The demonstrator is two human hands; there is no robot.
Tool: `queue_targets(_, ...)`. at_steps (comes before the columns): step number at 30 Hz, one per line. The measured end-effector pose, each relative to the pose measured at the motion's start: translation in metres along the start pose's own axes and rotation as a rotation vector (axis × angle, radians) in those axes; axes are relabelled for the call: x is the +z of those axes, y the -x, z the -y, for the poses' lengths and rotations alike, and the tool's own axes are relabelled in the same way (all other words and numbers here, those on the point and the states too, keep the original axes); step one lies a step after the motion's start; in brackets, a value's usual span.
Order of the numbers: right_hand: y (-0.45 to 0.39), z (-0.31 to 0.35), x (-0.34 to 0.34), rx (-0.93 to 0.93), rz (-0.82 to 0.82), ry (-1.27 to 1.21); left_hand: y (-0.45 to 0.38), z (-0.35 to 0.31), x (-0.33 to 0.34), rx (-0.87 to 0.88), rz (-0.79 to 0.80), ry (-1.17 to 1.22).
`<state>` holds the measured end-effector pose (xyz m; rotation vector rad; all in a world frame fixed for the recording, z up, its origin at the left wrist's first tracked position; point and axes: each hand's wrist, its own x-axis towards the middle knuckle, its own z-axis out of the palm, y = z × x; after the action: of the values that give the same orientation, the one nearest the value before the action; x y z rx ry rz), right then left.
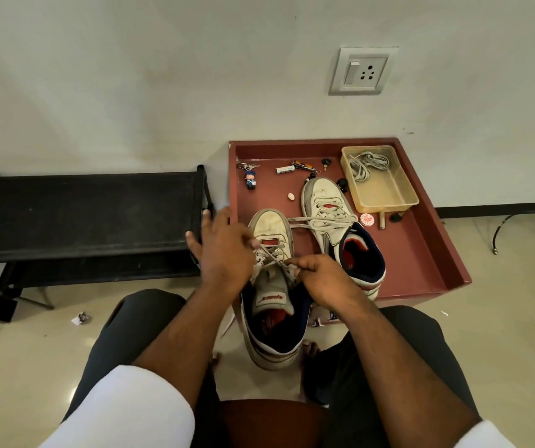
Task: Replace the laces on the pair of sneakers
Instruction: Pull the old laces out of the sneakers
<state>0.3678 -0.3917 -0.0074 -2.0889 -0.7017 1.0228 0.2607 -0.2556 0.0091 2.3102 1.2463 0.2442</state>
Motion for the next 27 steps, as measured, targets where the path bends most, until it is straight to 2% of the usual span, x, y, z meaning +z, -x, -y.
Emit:
queue_targets(3, 0.0, 0.001, 0.001, 0.021, 0.001, -0.011, -0.011, 0.018, -0.013, -0.175, -0.126, 0.199)
queue_targets(5, 0.0, 0.001, 0.0, 0.032, 0.005, -0.009, -0.015, 0.032, -0.021, -0.233, -0.224, 0.312)
queue_targets(7, 0.001, 0.003, 0.0, 0.035, 0.007, -0.004, -0.019, 0.044, -0.031, -0.317, -0.38, 0.518)
queue_targets(9, 0.002, 0.005, 0.002, 0.028, 0.017, 0.001, -0.026, 0.057, -0.039, -0.484, -0.579, 0.775)
queue_targets(11, 0.001, 0.005, 0.006, 0.024, 0.002, 0.037, -0.03, 0.067, -0.038, -0.619, -0.67, 0.865)
queue_targets(13, 0.0, 0.004, 0.007, 0.047, -0.035, 0.129, -0.029, 0.062, -0.03, -0.629, -0.617, 0.838)
queue_targets(15, 0.001, 0.005, 0.004, 0.083, -0.053, 0.204, -0.026, 0.053, -0.021, -0.459, -0.497, 0.586)
queue_targets(17, 0.001, 0.007, 0.001, 0.097, -0.055, 0.2, -0.017, 0.035, -0.012, -0.222, -0.284, 0.315)
queue_targets(19, 0.003, 0.01, 0.002, 0.062, -0.077, 0.202, -0.004, 0.011, -0.003, -0.022, 0.023, 0.145)
queue_targets(21, 0.004, 0.011, 0.004, 0.017, -0.105, 0.204, 0.01, -0.004, 0.01, 0.07, 0.234, -0.064)
queue_targets(23, 0.005, 0.012, 0.007, 0.008, -0.109, 0.168, 0.017, -0.01, 0.017, 0.103, 0.286, -0.244)
queue_targets(27, 0.004, 0.011, 0.011, 0.018, -0.081, 0.108, 0.019, -0.015, 0.018, 0.145, 0.219, -0.359)
